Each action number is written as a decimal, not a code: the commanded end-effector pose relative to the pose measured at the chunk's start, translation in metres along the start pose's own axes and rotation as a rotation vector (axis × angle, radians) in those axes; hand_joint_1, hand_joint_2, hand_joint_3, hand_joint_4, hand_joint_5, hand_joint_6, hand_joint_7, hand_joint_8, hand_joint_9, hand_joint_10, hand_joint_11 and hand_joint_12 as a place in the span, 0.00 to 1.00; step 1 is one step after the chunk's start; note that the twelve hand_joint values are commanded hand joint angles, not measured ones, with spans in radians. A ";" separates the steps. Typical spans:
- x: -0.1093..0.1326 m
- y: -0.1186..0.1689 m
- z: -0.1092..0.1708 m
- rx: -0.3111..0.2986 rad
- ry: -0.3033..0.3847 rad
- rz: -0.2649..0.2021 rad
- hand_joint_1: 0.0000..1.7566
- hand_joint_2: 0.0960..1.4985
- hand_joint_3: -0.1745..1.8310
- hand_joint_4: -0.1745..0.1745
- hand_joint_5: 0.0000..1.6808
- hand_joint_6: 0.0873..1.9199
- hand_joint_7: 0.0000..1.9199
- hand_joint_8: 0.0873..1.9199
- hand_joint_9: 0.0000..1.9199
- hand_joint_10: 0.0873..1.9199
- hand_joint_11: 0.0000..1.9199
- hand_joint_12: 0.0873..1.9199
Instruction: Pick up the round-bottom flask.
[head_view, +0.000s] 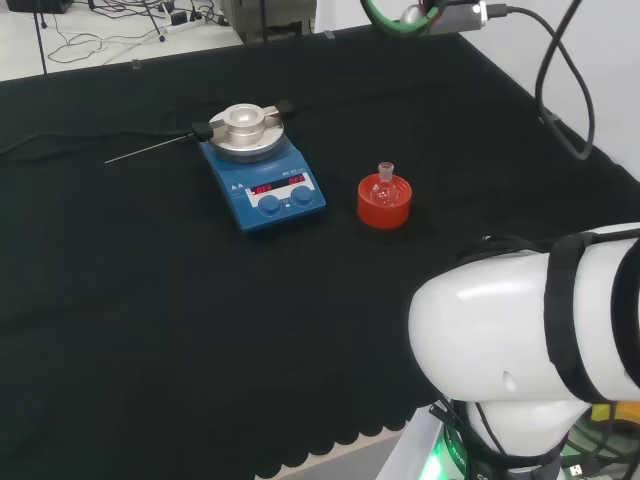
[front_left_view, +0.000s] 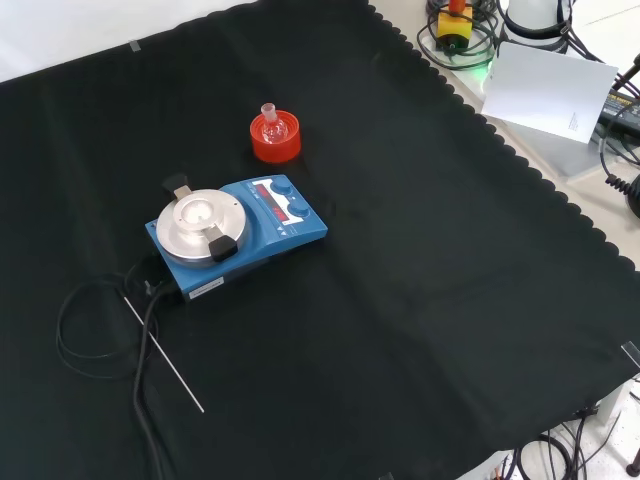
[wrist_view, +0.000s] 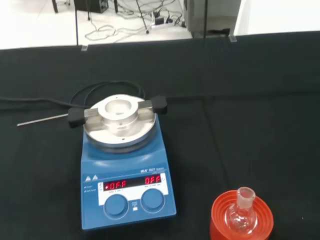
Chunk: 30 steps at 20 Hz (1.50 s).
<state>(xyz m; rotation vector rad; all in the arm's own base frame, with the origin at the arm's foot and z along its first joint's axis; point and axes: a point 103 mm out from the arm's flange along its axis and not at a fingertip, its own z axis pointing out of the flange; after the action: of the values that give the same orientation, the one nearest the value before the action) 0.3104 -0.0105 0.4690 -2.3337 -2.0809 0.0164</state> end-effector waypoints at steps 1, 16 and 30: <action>-0.032 0.011 0.050 0.052 0.025 0.080 0.08 0.84 0.24 0.41 0.21 0.15 0.05 0.28 0.09 0.33 0.00 0.66; -0.088 0.080 0.152 0.061 0.078 0.112 0.25 0.74 0.21 0.36 0.25 0.12 0.07 0.30 0.13 0.34 0.00 0.69; -0.102 0.123 0.251 0.179 0.132 0.142 0.47 0.48 0.37 0.32 0.35 0.10 0.10 0.32 0.19 0.34 0.03 0.73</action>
<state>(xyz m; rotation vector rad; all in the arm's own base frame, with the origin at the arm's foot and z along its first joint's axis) 0.3945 -0.1114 0.2516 -2.3027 -1.8069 0.1012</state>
